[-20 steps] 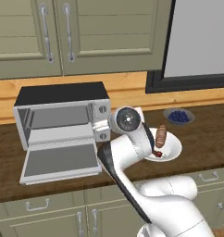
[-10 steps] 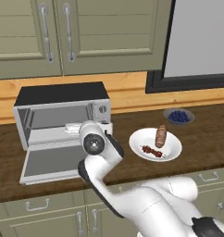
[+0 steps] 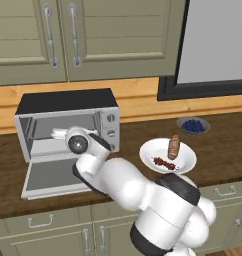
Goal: Pick up the kebab skewer and baguette bread, and place them inside the toaster oven. Close the toaster oven door and start by setting the timer.
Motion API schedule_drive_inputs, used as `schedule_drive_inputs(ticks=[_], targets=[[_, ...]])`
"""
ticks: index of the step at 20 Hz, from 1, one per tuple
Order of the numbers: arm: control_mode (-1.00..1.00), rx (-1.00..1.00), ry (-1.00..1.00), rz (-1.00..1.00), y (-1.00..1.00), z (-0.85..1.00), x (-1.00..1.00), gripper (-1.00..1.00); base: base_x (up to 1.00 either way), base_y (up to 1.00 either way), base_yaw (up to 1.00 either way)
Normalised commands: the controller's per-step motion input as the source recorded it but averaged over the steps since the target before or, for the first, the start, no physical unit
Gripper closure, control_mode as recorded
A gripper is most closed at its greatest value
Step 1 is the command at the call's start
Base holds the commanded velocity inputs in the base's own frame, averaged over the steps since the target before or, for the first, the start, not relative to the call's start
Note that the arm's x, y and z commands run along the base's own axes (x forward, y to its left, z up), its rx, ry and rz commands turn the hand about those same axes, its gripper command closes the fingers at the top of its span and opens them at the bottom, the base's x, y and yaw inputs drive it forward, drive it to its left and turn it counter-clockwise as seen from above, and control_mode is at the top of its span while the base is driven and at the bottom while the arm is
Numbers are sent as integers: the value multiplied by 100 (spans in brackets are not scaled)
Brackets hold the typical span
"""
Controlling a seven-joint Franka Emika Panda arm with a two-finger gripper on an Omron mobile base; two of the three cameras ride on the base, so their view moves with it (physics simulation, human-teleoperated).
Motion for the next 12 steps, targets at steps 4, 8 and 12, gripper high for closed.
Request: schedule_drive_inputs(ticks=[4,8,12], targets=[[-100,-1,8,0,36,-43,80,-100,0,0,0],[-100,-3,6,0,38,-40,71,-100,0,0,0],[-100,-4,3,0,36,-42,60,-100,0,0,0]])
